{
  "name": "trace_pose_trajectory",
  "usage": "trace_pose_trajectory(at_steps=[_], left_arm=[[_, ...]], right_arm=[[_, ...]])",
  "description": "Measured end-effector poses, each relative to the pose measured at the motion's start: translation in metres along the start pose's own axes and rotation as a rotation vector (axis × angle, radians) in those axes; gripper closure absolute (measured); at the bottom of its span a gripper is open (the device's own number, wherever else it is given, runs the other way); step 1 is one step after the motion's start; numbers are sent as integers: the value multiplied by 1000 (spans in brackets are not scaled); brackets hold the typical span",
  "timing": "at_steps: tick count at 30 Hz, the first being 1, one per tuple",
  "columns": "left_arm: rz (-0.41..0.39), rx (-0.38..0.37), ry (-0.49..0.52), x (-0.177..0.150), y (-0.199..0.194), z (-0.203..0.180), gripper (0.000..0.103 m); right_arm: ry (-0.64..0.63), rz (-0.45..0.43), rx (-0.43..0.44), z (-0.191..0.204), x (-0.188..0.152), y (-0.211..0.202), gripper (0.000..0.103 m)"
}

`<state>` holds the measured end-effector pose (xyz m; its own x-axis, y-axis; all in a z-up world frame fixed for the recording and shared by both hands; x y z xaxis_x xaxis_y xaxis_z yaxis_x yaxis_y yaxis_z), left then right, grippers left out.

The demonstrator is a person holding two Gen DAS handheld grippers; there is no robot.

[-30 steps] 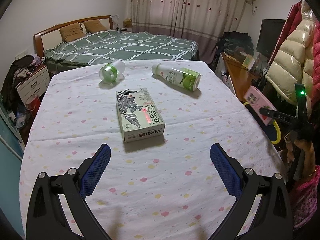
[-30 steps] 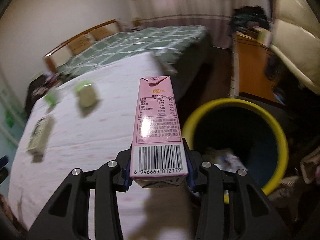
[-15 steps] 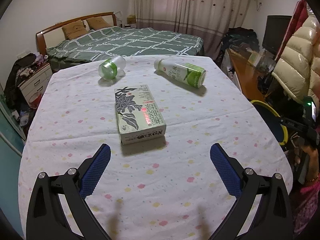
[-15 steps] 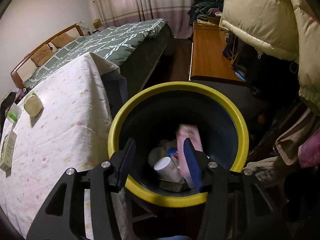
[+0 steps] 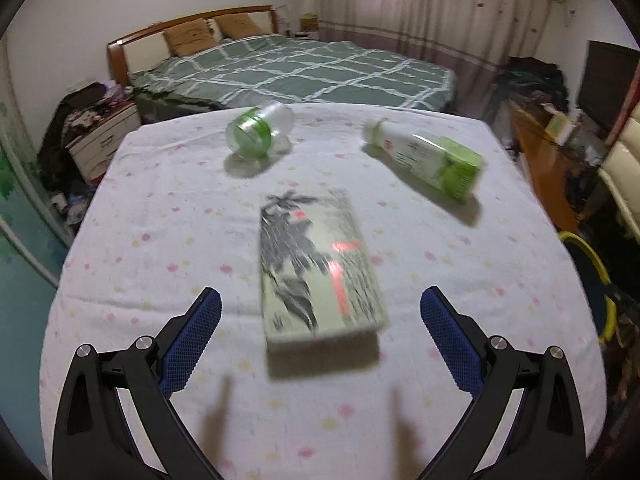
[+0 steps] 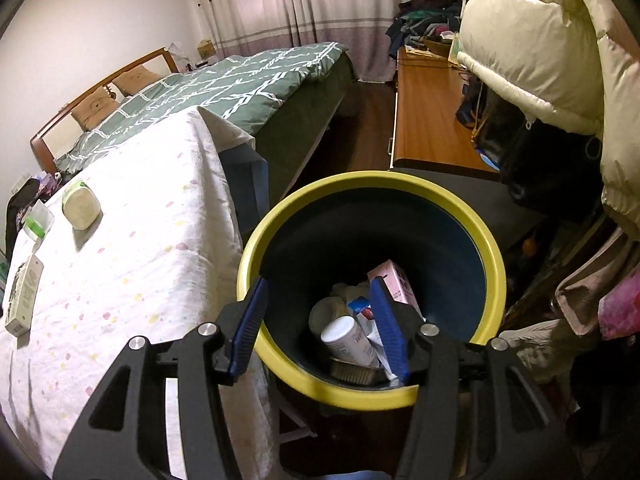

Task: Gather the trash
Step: 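Move the left tool to the green-and-white tea box and grasp it, then carry the tea box over the bin and open the left tool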

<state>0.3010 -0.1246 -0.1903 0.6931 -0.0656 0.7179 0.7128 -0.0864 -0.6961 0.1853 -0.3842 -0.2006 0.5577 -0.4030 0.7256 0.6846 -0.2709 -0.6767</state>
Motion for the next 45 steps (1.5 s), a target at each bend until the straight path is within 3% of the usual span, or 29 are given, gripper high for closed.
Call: trace_pose_trajectory(at_steps=[9, 18, 21, 28, 36, 45], left_arm=[[94, 110, -30, 11, 61, 10, 5], [118, 113, -21, 8, 84, 6, 5], [116, 110, -18, 10, 87, 7, 11], [123, 77, -15, 11, 90, 2, 29], [119, 26, 23, 5, 78, -17, 31], [56, -114, 146, 10, 32, -96, 31]], right_arm=[[11, 9, -1, -8, -2, 1, 52], [14, 15, -1, -13, -4, 3, 52], [13, 15, -1, -13, -5, 3, 52], [13, 12, 2, -12, -6, 1, 52], [25, 3, 4, -16, -7, -6, 52], [63, -22, 7, -31, -17, -29, 52]])
Point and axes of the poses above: each gripper's, at about its wrist camera, not at the fingertips, and y roughly the way its jaws point, z to its left, x to its top, the point moved 10 cm from there along y, roughly the way its jaws point, and after that the axes turned 6 degrees about -z, right-handed, at the moved point
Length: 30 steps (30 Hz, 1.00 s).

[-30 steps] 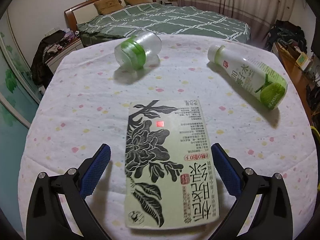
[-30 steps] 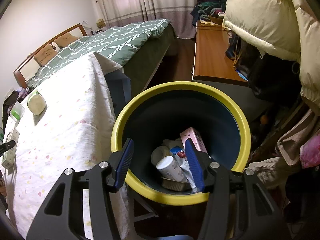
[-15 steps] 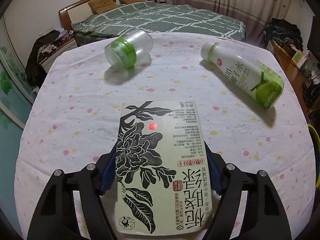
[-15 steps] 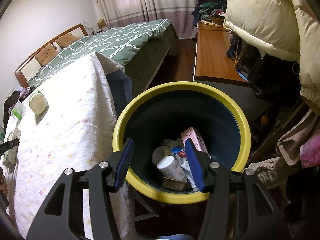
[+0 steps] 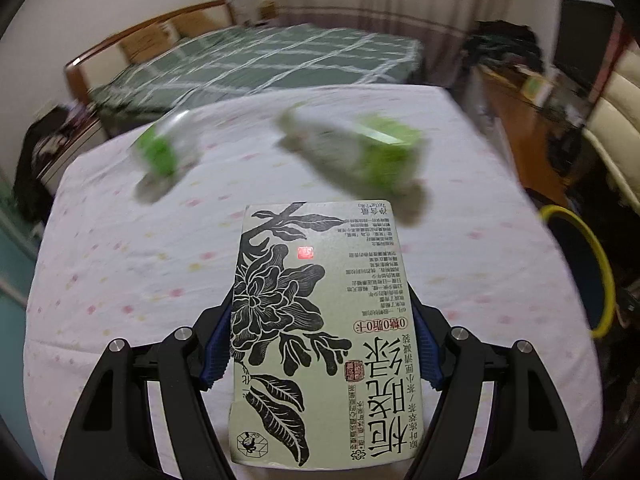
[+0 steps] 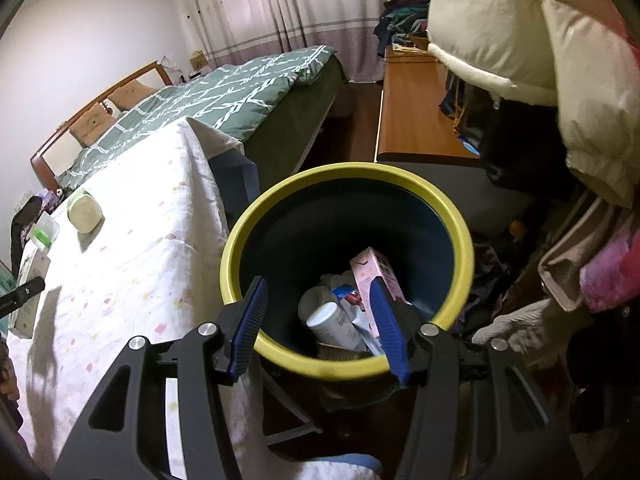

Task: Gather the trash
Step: 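Carry the tea box over the bin and open the left tool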

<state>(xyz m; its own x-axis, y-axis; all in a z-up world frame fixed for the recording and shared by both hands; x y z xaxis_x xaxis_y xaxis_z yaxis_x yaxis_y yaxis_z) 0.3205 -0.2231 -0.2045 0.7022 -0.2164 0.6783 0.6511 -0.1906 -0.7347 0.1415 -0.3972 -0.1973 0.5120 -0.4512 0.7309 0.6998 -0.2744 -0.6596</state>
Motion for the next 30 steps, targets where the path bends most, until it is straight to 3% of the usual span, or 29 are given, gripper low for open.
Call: trace_pose_trajectory(at_steps=[10, 18, 26, 30], left_arm=[[-59, -186, 178, 25, -32, -138, 31], [-47, -308, 314, 27, -32, -259, 30], [-25, -388, 375, 28, -15, -346, 29], [-79, -364, 384, 43, -5, -361, 15]], right_arm=[[50, -52, -41, -45, -1, -37, 52], [109, -58, -87, -90, -12, -57, 52], [158, -49, -115, -120, -22, -60, 52], [166, -50, -118, -122, -21, -61, 52]])
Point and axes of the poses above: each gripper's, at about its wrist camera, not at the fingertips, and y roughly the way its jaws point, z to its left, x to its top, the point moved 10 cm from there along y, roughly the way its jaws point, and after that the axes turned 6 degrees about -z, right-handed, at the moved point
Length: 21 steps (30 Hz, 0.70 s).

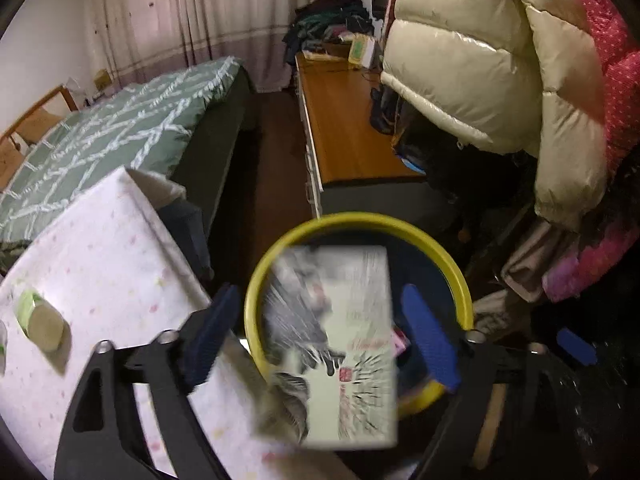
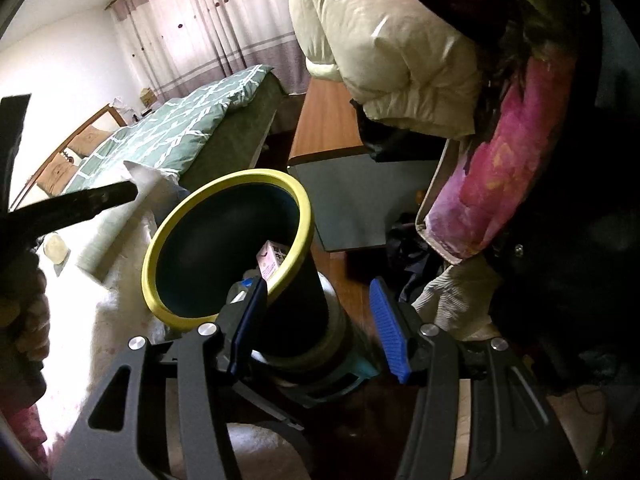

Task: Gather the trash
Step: 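Carry the tea box over the bin and open the left tool, then reach to the table and grasp the green-labelled drink bottle with the right tool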

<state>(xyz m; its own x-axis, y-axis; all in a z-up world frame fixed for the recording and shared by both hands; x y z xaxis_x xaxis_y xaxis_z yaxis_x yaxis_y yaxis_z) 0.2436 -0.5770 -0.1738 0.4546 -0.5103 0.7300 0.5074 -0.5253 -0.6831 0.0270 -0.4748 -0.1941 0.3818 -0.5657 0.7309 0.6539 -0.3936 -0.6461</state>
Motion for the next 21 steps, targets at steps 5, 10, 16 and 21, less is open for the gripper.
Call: trace_pose_trajectory(at_steps=[5, 10, 16, 21], left_arm=[[-58, 0, -40, 4, -29, 23, 13], [-117, 36, -95, -15, -78, 75, 10], [-149, 117, -178, -62, -132, 157, 8], [-160, 245, -241, -112, -172, 240, 7]], right_arm=[[-9, 5, 13, 8, -1, 1, 52], [-30, 17, 35, 24, -5, 4, 52], [-79, 27, 67, 55, -7, 6, 52], [-132, 29, 84, 83, -5, 6, 52]])
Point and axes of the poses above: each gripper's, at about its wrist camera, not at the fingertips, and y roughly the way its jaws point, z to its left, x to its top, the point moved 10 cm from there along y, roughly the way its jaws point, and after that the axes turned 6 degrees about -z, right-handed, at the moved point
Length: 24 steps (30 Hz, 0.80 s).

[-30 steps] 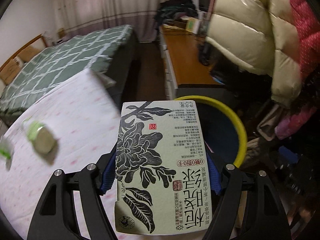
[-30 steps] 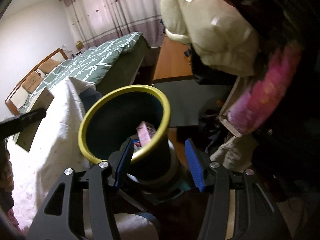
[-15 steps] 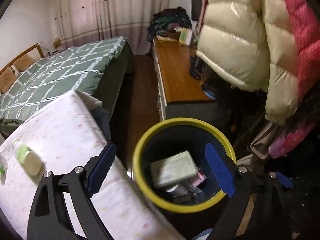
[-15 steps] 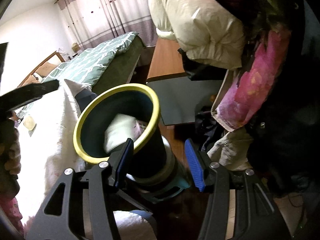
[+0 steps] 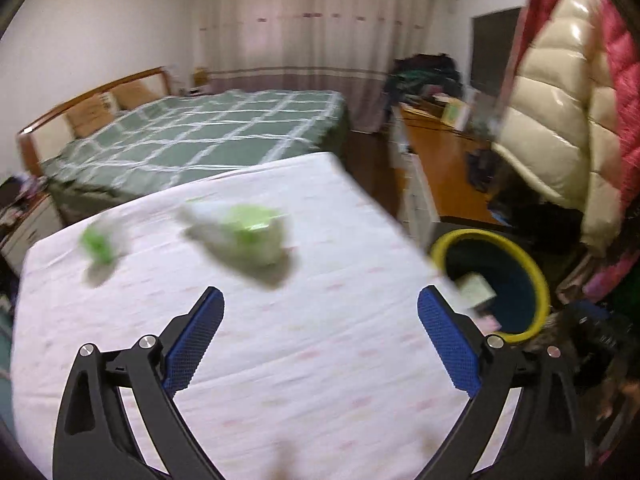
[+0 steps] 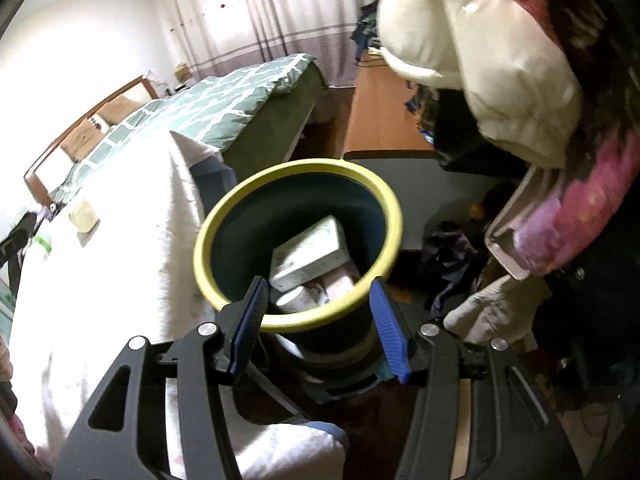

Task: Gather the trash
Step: 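Reach to the table and grasp the green-labelled drink bottle with the right tool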

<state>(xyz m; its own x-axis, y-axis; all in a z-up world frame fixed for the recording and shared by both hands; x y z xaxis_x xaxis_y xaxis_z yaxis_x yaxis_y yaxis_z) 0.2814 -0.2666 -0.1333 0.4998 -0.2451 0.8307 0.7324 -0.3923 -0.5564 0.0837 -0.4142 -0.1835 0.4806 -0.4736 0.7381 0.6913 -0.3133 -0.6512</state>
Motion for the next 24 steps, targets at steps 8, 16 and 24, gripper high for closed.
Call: trace_pose_trajectory(at_steps=[8, 16, 24], left_arm=[[16, 167, -77, -39, -11, 131, 7], [4, 232, -106, -61, -12, 199, 7], [30, 214, -158, -74, -3, 209, 7]], right_arm=[[-114, 33, 94, 78, 5, 14, 52], [-282, 45, 278, 200, 21, 28, 46], [-482, 58, 452, 320, 27, 62, 33]])
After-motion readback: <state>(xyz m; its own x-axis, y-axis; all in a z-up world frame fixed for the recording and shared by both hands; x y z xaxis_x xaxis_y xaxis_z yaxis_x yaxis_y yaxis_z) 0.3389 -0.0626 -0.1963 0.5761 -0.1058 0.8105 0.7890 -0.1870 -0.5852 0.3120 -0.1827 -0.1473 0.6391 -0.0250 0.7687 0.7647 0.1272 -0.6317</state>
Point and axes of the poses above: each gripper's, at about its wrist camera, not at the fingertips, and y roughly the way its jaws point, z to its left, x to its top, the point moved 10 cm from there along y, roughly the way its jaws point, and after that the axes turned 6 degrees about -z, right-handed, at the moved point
